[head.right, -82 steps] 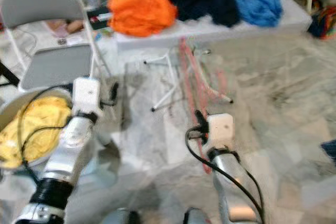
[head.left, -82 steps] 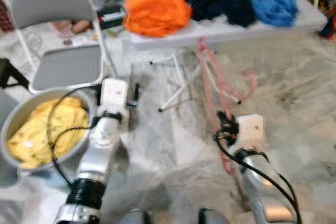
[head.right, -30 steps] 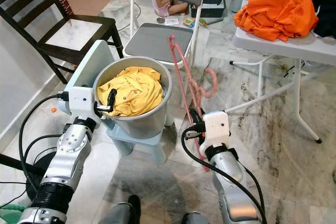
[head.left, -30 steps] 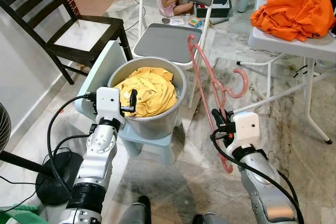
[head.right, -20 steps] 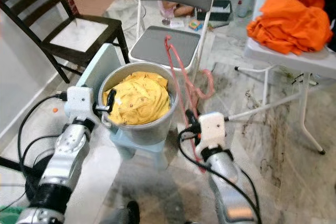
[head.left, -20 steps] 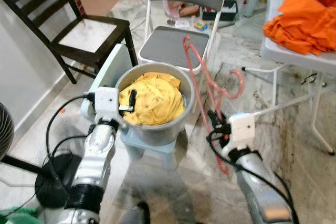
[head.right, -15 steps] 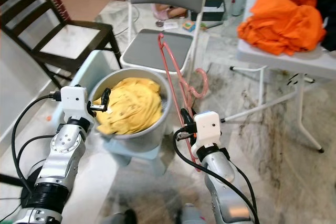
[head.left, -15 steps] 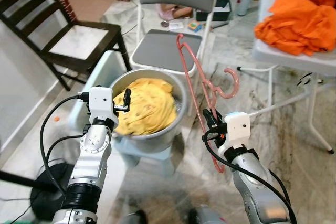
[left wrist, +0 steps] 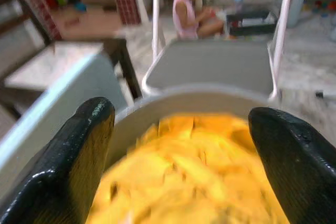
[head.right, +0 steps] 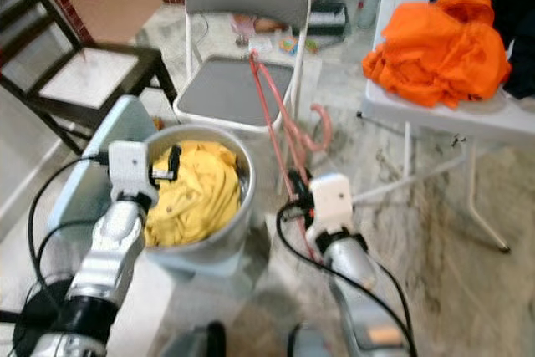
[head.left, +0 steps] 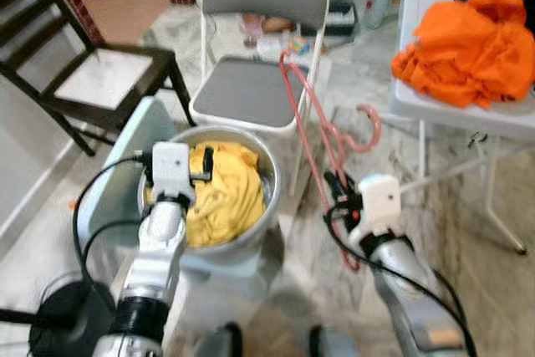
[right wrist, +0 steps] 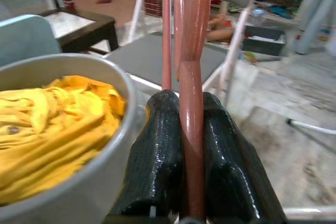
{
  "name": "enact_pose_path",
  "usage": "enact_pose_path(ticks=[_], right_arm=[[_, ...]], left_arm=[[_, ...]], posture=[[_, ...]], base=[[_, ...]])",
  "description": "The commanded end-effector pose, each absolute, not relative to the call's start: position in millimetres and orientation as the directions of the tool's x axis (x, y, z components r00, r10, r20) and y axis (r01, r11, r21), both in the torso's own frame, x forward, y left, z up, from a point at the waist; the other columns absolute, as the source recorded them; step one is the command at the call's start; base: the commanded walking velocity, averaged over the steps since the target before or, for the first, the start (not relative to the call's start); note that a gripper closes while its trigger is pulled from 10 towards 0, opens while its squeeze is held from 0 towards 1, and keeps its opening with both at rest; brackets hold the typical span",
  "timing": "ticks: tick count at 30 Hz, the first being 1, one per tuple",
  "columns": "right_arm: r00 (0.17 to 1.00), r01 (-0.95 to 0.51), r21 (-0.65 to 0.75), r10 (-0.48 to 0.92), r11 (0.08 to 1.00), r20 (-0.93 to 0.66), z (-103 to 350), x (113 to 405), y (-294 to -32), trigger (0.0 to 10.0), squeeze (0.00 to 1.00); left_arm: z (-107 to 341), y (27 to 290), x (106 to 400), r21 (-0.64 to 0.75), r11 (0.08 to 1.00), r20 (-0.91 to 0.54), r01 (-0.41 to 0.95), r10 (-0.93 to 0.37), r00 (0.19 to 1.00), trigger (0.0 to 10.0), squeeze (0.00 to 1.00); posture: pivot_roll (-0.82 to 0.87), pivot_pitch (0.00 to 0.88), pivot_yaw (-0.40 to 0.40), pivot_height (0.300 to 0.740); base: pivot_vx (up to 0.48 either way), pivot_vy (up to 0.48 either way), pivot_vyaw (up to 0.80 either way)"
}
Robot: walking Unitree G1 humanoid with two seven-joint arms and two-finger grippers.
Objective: Hang hanger
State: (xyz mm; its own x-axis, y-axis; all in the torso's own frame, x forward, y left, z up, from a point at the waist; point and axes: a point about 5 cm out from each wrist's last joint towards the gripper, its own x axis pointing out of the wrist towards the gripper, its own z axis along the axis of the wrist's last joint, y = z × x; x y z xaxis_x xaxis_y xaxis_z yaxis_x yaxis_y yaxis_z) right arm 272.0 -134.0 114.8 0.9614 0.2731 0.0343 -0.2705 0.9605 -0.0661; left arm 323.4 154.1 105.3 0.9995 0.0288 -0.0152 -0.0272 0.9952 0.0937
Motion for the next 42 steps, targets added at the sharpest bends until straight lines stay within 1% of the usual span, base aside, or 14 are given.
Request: enact_pose_path(ticks=[1,3,4,5,8,10,14,18,19,21,22,27,34,42], right_arm=[[0.955,-0.293,-0.063,0.295,0.954,0.028,114.3,270.4,-129.1,10.0,0.0],[0.955,-0.294,-0.064,0.296,0.954,0.028,114.2,270.3,-129.3,10.0,0.0],[0.955,-0.294,-0.064,0.296,0.954,0.027,114.2,270.3,-129.4,10.0,0.0],[0.954,-0.296,-0.066,0.298,0.953,0.024,114.1,270.5,-129.7,10.0,0.0],[0.954,-0.297,-0.068,0.299,0.952,0.022,114.3,271.1,-130.2,10.0,0.0],[0.954,-0.298,-0.068,0.3,0.952,0.022,114.3,271.4,-130.0,10.0,0.0],[0.953,-0.301,-0.068,0.303,0.951,0.024,115.6,272.4,-129.2,10.0,0.0],[0.952,-0.301,-0.068,0.304,0.951,0.026,116.1,272.5,-129.0,10.0,0.0],[0.953,-0.301,-0.069,0.303,0.951,0.026,116.5,272.6,-129.3,10.0,0.0],[0.953,-0.301,-0.07,0.303,0.951,0.026,116.7,272.7,-129.6,10.0,0.0],[0.953,-0.298,-0.072,0.301,0.952,0.026,116.9,272.6,-130.3,10.0,0.0],[0.957,-0.287,-0.074,0.29,0.955,0.027,117.2,272.2,-132.5,10.0,0.0],[0.959,-0.281,-0.073,0.283,0.957,0.028,117.5,273.2,-131.9,10.0,0.0],[0.961,-0.272,-0.076,0.274,0.959,0.029,118.1,274.1,-134.3,10.0,0.0]], left_arm=[[89.0,165.8,316.3,0.069,0.997,-0.119,-0.043,0.051,0.992,10.0,0.0],[86.3,166.6,315.2,0.062,0.997,-0.145,-0.045,0.054,0.988,10.0,0.0],[83.4,168.0,313.8,0.072,0.996,-0.173,-0.045,0.057,0.983,10.0,0.0],[73.9,172.5,309.2,0.071,0.996,-0.247,-0.061,0.076,0.966,10.0,0.0],[63.1,178.0,302.9,0.06,0.996,-0.311,-0.073,0.088,0.946,10.0,0.0],[54.4,178.7,299.6,0.075,0.996,-0.346,-0.054,0.077,0.935,10.0,0.0],[35.7,174.6,296.4,0.041,0.999,-0.428,0.014,0.005,0.904,10.0,0.0],[34.3,171.9,297.4,0.031,0.999,-0.437,0.042,-0.024,0.899,10.0,0.0],[32.7,170.3,298.3,0.022,0.999,-0.458,0.047,-0.031,0.889,3.8,0.0],[31.4,169.3,298.9,0.015,0.999,-0.471,0.049,-0.036,0.881,3.8,0.0],[29.4,167.1,299.4,0.003,0.998,-0.489,0.057,-0.048,0.871,0.0,0.0],[26.8,162.4,301.0,-0.018,0.997,-0.497,0.075,-0.074,0.865,0.0,0.0],[18.1,160.1,302.3,-0.075,0.996,-0.544,0.047,-0.081,0.835,0.0,0.0],[18.9,157.3,306.8,-0.087,0.995,-0.548,0.046,-0.086,0.832,0.0,0.0]], posture=[[-0.01,0.23,0.01,0.74],[-0.01,0.23,0.009,0.74],[-0.01,0.23,0.008,0.74],[-0.01,0.232,0.008,0.74],[-0.01,0.233,0.007,0.74],[0.0,0.234,0.007,0.74],[-0.01,0.237,0.003,0.74],[-0.01,0.239,0.003,0.74],[-0.02,0.239,0.003,0.74],[-0.02,0.239,0.003,0.74],[-0.02,0.238,0.005,0.74],[-0.03,0.236,0.008,0.74],[-0.03,0.23,0.015,0.74],[-0.04,0.227,0.012,0.74]], base=[[0.0,0.0,0.0],[0.0,0.0,0.0],[0.0,0.0,0.0],[0.0,0.0,0.0],[0.0,0.0,0.0],[0.0,0.0,0.0],[0.0,0.0,0.0],[0.0,0.0,0.0],[0.0,0.0,0.0],[0.0,0.0,0.0],[0.0,0.0,0.0],[0.0,0.0,0.0],[0.0,0.0,0.0],[0.0,0.0,0.0]])
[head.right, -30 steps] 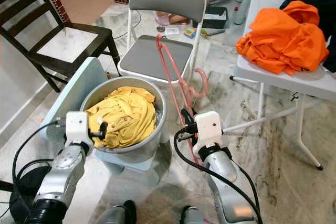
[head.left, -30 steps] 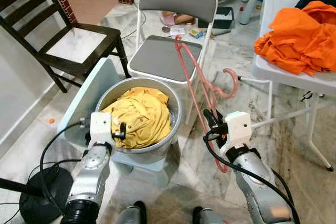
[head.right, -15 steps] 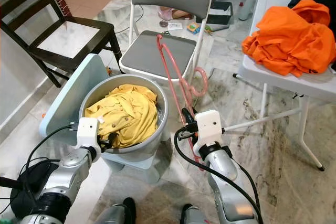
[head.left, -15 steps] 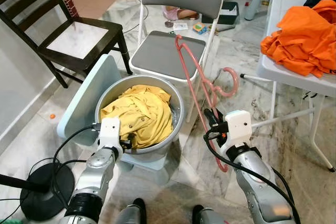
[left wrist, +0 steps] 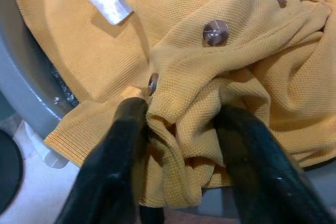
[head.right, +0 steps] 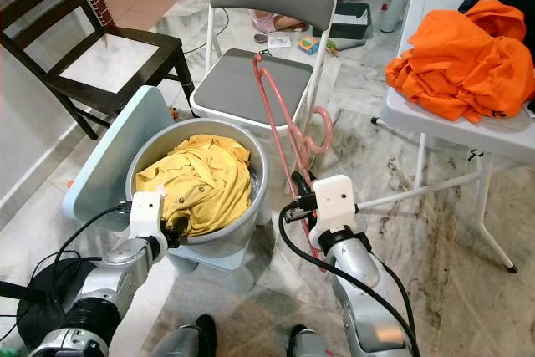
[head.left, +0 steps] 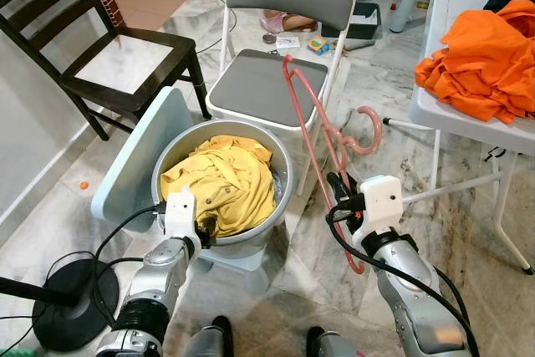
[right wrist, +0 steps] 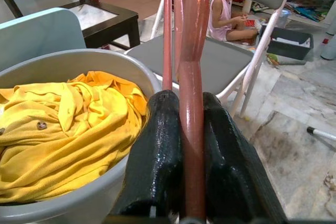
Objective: Hang hanger
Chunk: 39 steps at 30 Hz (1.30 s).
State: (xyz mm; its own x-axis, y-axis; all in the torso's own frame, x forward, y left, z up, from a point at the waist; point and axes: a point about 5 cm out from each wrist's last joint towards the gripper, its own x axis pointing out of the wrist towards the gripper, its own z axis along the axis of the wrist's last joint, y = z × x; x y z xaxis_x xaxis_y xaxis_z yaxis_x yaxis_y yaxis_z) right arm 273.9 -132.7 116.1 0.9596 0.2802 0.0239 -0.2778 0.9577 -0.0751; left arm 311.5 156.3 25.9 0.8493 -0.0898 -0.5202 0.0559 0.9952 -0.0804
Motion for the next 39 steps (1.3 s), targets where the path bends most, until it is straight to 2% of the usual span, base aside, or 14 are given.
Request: enact_pose_path(ticks=[1,5,9,15,19,20,23,24,25,26,29,34,36,39], right_arm=[[0.962,-0.269,-0.078,0.271,0.96,0.03,118.6,274.4,-135.1,10.0,0.0],[0.963,-0.262,-0.081,0.266,0.962,0.034,120.4,274.9,-136.6,10.0,0.0],[0.964,-0.26,-0.082,0.264,0.962,0.035,120.4,274.9,-137.0,10.0,0.0],[0.967,-0.246,-0.08,0.25,0.966,0.043,121.6,275.6,-137.7,10.0,0.0],[0.967,-0.247,-0.078,0.251,0.966,0.045,122.1,277.1,-136.2,10.0,0.0],[0.966,-0.249,-0.077,0.253,0.966,0.047,122.5,277.6,-135.2,10.0,0.0],[0.965,-0.252,-0.077,0.256,0.965,0.048,122.9,277.6,-133.5,10.0,0.0],[0.965,-0.253,-0.077,0.257,0.965,0.049,123.0,277.5,-133.3,10.0,0.0],[0.965,-0.253,-0.076,0.257,0.964,0.049,123.0,277.4,-133.3,10.0,0.0],[0.966,-0.251,-0.076,0.255,0.965,0.047,122.3,276.9,-133.4,10.0,0.0],[0.966,-0.25,-0.075,0.253,0.965,0.046,121.6,276.3,-133.7,10.0,0.0],[0.966,-0.251,-0.071,0.254,0.965,0.044,120.6,276.0,-132.6,10.0,0.0],[0.965,-0.254,-0.071,0.258,0.965,0.045,121.1,277.3,-131.7,10.0,0.0],[0.964,-0.259,-0.07,0.263,0.963,0.044,120.6,278.3,-130.9,10.0,0.0]], left_arm=[[28.1,153.9,315.1,-0.072,0.996,-0.496,0.047,-0.077,0.865,0.0,0.0],[62.0,127.4,334.4,-0.087,0.984,-0.328,0.158,-0.178,0.928,0.0,0.0],[64.8,118.4,336.0,-0.113,0.976,-0.339,0.184,-0.212,0.917,0.0,0.0],[68.9,88.7,338.0,-0.158,0.934,-0.367,0.32,-0.356,0.859,0.0,0.0],[73.8,59.2,335.2,-0.111,0.871,-0.36,0.478,-0.484,0.798,0.0,0.0],[72.3,46.5,329.8,-0.097,0.816,-0.376,0.57,-0.561,0.738,0.0,0.0],[65.7,40.7,321.3,0.032,0.73,-0.415,0.683,-0.612,0.674,0.0,0.0],[63.6,41.4,319.1,0.05,0.71,-0.427,0.702,-0.62,0.658,1.0,0.0],[62.1,41.9,317.6,0.059,0.697,-0.435,0.715,-0.626,0.647,1.0,0.0],[57.2,47.7,314.6,0.089,0.685,-0.455,0.723,-0.618,0.641,10.0,0.0],[56.1,54.7,313.2,0.126,0.676,-0.449,0.726,-0.614,0.649,10.0,0.0],[71.5,87.7,319.5,0.318,0.693,-0.361,0.647,-0.542,0.759,10.0,0.0],[83.7,104.0,323.4,0.399,0.721,-0.286,0.566,-0.489,0.824,10.0,0.0],[93.9,112.7,321.7,0.447,0.722,-0.211,0.528,-0.488,0.847,10.0,0.0]], posture=[[-0.04,0.226,0.012,0.74],[-0.04,0.224,0.01,0.74],[-0.05,0.224,0.012,0.74],[-0.04,0.229,0.016,0.74],[-0.04,0.23,0.015,0.74],[-0.04,0.23,0.016,0.74],[-0.04,0.232,0.018,0.74],[-0.04,0.232,0.018,0.74],[-0.04,0.232,0.018,0.74],[-0.04,0.232,0.02,0.74],[-0.04,0.233,0.021,0.74],[-0.03,0.236,0.02,0.74],[-0.02,0.238,0.018,0.74],[0.0,0.239,0.017,0.74]], base=[[0.0,0.0,0.0],[0.0,0.0,0.0],[0.0,0.0,0.0],[0.0,0.0,0.0],[0.0,0.0,0.0],[0.0,0.0,0.0],[0.0,0.0,0.0],[0.0,0.0,0.0],[0.0,0.0,0.0],[0.0,0.0,0.0],[0.0,0.0,0.0],[0.0,0.0,0.0],[0.0,0.0,0.0],[0.0,0.0,0.0]])
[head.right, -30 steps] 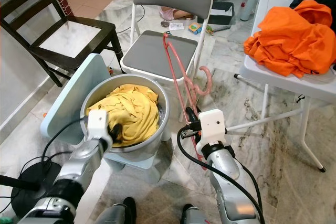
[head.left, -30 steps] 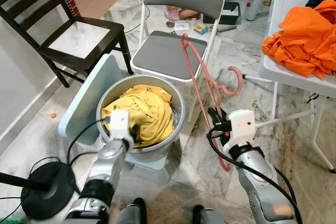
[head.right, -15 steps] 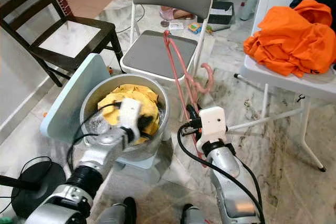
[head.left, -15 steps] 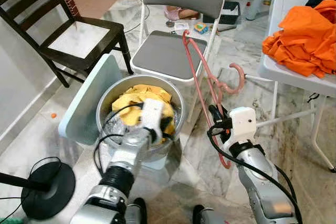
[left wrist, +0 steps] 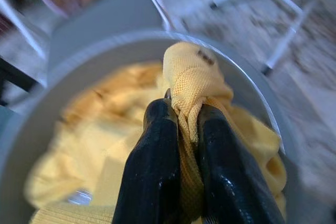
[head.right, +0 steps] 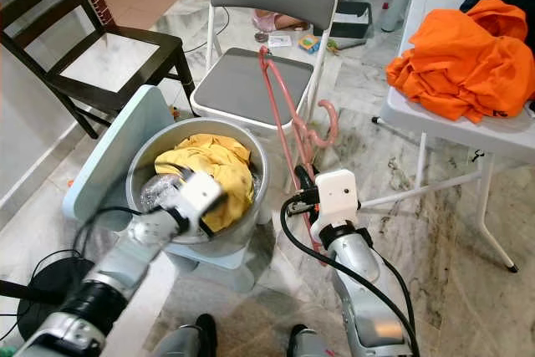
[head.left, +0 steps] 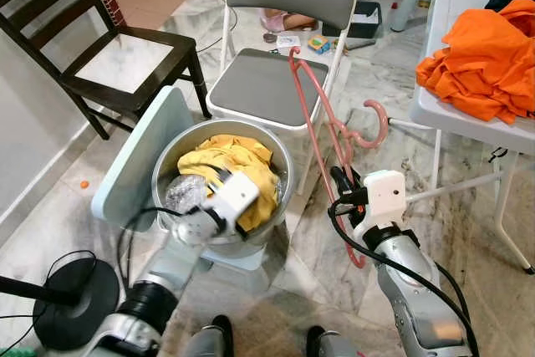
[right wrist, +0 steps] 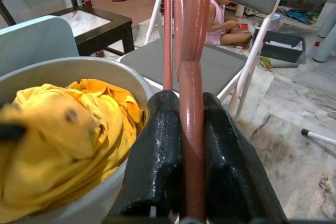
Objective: Hang hanger
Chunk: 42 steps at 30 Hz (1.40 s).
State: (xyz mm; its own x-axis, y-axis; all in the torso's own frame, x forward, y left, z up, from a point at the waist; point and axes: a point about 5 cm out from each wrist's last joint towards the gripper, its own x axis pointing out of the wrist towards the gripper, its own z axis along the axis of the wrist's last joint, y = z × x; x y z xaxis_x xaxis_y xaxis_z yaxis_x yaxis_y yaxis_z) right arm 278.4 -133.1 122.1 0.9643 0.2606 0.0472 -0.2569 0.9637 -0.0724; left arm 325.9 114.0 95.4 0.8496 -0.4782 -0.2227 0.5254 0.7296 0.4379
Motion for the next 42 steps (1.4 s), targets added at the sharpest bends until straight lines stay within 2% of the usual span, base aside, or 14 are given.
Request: enact_pose_path(ticks=[1,9,14,18,19,21,23,27,28,32,34,35,37,42], right_arm=[[0.964,-0.26,-0.07,0.263,0.963,0.044,120.5,278.4,-130.7,10.0,0.0],[0.959,-0.276,-0.067,0.279,0.959,0.044,120.5,279.6,-126.7,10.0,0.0],[0.959,-0.276,-0.069,0.279,0.959,0.04,119.1,279.1,-126.9,10.0,0.0],[0.96,-0.272,-0.069,0.275,0.96,0.041,119.2,279.4,-126.7,10.0,0.0],[0.961,-0.271,-0.07,0.274,0.96,0.042,119.2,279.4,-126.7,10.0,0.0],[0.961,-0.27,-0.07,0.273,0.96,0.042,119.2,279.2,-126.9,10.0,0.0],[0.961,-0.269,-0.07,0.272,0.961,0.041,119.0,278.9,-126.8,10.0,0.0],[0.961,-0.271,-0.07,0.274,0.96,0.037,118.1,278.2,-126.6,10.0,0.0],[0.961,-0.272,-0.071,0.275,0.96,0.036,117.9,278.2,-126.3,10.0,0.0],[0.959,-0.279,-0.072,0.282,0.957,0.034,117.6,279.5,-125.0,10.0,0.0],[0.957,-0.286,-0.072,0.289,0.956,0.036,118.5,280.7,-123.6,10.0,0.0],[0.956,-0.289,-0.072,0.292,0.955,0.036,118.8,281.4,-123.1,10.0,0.0],[0.955,-0.29,-0.072,0.293,0.954,0.036,118.7,282.1,-122.7,10.0,0.0],[0.954,-0.295,-0.07,0.298,0.953,0.035,118.1,282.4,-120.7,10.0,0.0]], left_arm=[[94.9,113.4,321.0,0.451,0.721,-0.2,0.526,-0.492,0.847,10.0,0.0],[104.5,137.4,322.1,0.454,0.793,-0.075,0.406,-0.42,0.904,10.0,0.0],[103.7,121.8,319.8,0.43,0.747,-0.096,0.507,-0.521,0.848,10.0,0.0],[69.8,104.4,305.9,0.353,0.645,-0.328,0.678,-0.594,0.735,10.0,0.0],[56.2,98.3,295.4,0.287,0.607,-0.394,0.741,-0.63,0.669,9.1,0.0],[48.0,93.9,287.6,0.237,0.584,-0.428,0.777,-0.655,0.623,9.5,0.0],[43.1,92.2,283.4,0.205,0.581,-0.443,0.788,-0.663,0.604,10.0,0.0],[36.9,100.5,283.4,0.227,0.608,-0.48,0.76,-0.61,0.631,10.0,0.01],[37.1,103.1,284.3,0.221,0.621,-0.486,0.752,-0.598,0.637,10.0,1.0],[40.9,104.6,283.2,0.229,0.595,-0.48,0.77,-0.619,0.622,10.0,1.0],[47.8,103.2,282.4,0.362,0.505,-0.452,0.783,-0.64,0.622,10.0,1.0],[54.5,101.2,282.0,0.511,0.388,-0.432,0.767,-0.655,0.62,10.0,1.0],[60.3,99.2,282.5,0.618,0.288,-0.417,0.732,-0.668,0.616,10.0,1.0],[68.0,99.9,284.7,0.691,0.28,-0.35,0.666,-0.677,0.647,10.0,1.0]], posture=[[0.0,0.239,0.017,0.74],[0.0,0.24,0.018,0.74],[0.0,0.24,0.02,0.74],[-0.01,0.236,0.025,0.74],[-0.01,0.235,0.027,0.74],[-0.01,0.236,0.029,0.74],[-0.02,0.235,0.029,0.74],[-0.01,0.235,0.027,0.74],[-0.01,0.236,0.026,0.74],[0.0,0.236,0.022,0.74],[0.0,0.236,0.019,0.74],[0.01,0.235,0.02,0.74],[0.01,0.236,0.02,0.74],[0.01,0.236,0.024,0.74]], base=[[0.0,0.0,0.0],[0.0,0.0,0.0],[0.0,0.0,0.0],[0.0,0.0,0.0],[0.0,0.0,0.0],[0.0,0.0,0.0],[0.0,0.0,0.0],[0.0,0.0,0.0],[0.0,0.0,0.0],[0.0,0.0,0.0],[0.0,0.0,0.0],[0.0,0.0,0.0],[0.0,0.0,0.0],[0.0,0.0,0.0]])
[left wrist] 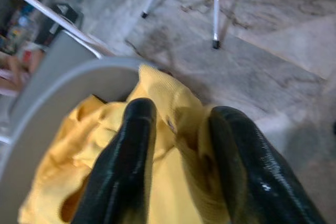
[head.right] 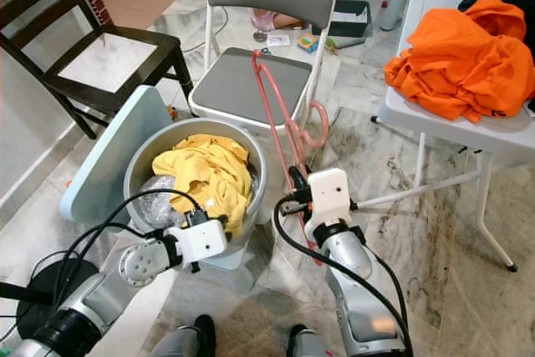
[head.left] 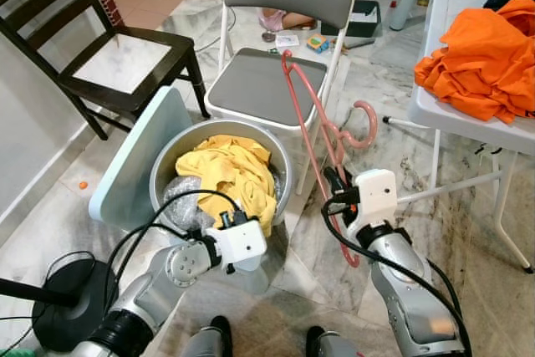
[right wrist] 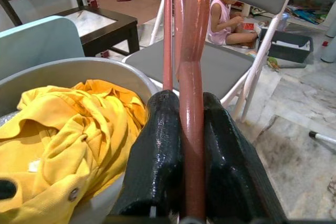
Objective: Hang hanger
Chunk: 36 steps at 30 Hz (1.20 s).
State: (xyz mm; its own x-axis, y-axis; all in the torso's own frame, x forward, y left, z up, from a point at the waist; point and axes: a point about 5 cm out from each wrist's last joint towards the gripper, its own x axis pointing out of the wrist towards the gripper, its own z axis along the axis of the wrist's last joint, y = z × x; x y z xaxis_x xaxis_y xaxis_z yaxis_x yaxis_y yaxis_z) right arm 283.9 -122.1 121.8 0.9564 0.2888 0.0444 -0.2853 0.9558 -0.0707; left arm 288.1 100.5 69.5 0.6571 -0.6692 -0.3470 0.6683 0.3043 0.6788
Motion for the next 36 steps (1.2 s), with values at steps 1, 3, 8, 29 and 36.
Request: enact_pose_path(ticks=[1,3,8,29,36], right_arm=[[0.954,-0.296,-0.069,0.298,0.953,0.036,118.0,282.4,-120.2,10.0,0.0],[0.954,-0.296,-0.068,0.298,0.953,0.037,117.9,282.3,-119.7,10.0,0.0],[0.955,-0.29,-0.067,0.293,0.955,0.036,117.3,282.0,-121.1,10.0,0.0],[0.955,-0.292,-0.067,0.294,0.954,0.03,117.1,279.1,-122.4,10.0,0.0],[0.958,-0.286,-0.063,0.287,0.956,0.018,114.1,273.4,-124.0,10.0,0.0]], left_arm=[[69.4,98.8,284.0,0.691,0.29,-0.327,0.662,-0.692,0.644,10.0,1.0],[74.0,95.8,283.9,0.679,0.342,-0.264,0.649,-0.712,0.651,10.0,1.0],[90.7,95.9,289.7,0.639,0.507,-0.092,0.578,-0.696,0.712,10.0,1.0],[80.9,168.7,324.8,0.572,0.753,-0.082,0.325,-0.342,0.936,10.0,1.0],[61.9,176.9,329.6,0.557,0.735,-0.242,0.386,-0.301,0.922,10.0,1.0]], posture=[[0.01,0.236,0.026,0.74],[0.01,0.236,0.028,0.74],[0.01,0.237,0.027,0.74],[-0.01,0.26,0.019,0.74],[-0.02,0.27,0.021,0.74]], base=[[0.0,0.0,0.0],[0.0,0.0,0.0],[0.0,0.0,0.0],[0.0,0.0,0.0],[0.0,0.0,0.0]])
